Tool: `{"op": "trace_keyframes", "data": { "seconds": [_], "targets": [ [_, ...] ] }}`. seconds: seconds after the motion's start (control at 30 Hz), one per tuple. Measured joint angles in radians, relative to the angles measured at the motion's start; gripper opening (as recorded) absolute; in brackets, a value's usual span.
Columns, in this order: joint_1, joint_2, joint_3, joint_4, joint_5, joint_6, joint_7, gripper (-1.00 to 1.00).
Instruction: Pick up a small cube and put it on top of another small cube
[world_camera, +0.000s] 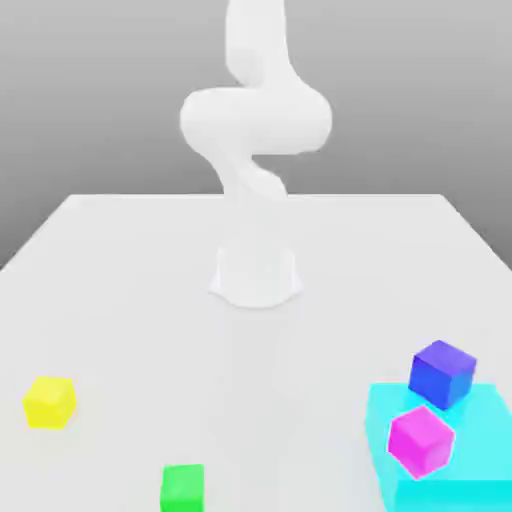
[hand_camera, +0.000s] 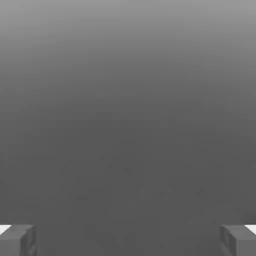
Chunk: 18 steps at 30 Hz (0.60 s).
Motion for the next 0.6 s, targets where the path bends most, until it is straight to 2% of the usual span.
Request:
{"op": "trace_keyframes", "data": {
  "seconds": [0.6],
  "targets": [
    [0.033,0.659,-0.123,-0.067,0.109,0.239,-0.217,0.0]
  ]
}}
